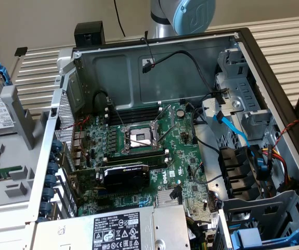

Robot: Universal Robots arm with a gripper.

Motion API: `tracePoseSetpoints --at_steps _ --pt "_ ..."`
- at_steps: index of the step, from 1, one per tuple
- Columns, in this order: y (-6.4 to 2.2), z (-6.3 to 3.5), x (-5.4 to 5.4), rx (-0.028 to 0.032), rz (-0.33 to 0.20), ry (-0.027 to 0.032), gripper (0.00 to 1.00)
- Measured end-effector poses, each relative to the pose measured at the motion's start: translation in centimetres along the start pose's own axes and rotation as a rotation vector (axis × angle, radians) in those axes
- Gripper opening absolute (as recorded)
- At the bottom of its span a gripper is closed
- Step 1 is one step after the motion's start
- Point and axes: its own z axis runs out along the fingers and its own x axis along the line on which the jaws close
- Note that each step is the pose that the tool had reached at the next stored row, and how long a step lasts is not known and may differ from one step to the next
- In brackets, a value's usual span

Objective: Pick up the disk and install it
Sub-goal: 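Pick up the disk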

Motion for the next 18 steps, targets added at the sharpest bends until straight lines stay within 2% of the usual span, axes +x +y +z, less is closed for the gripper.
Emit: tracePoseSetpoints --at_steps 5,10,14,18 --pt "-0.01 0.91 0.0 0.0004 0.000 -0.0028 0.71" --pt "-0.03 1.70 0.0 -0.0002 0.000 -0.0104 0.71" --pt "-0.03 2.10 0.0 -0.0072 0.002 -0.0153 0.71" --pt "-0.03 2.38 0.0 -0.0142 0.008 -0.0250 0.71"
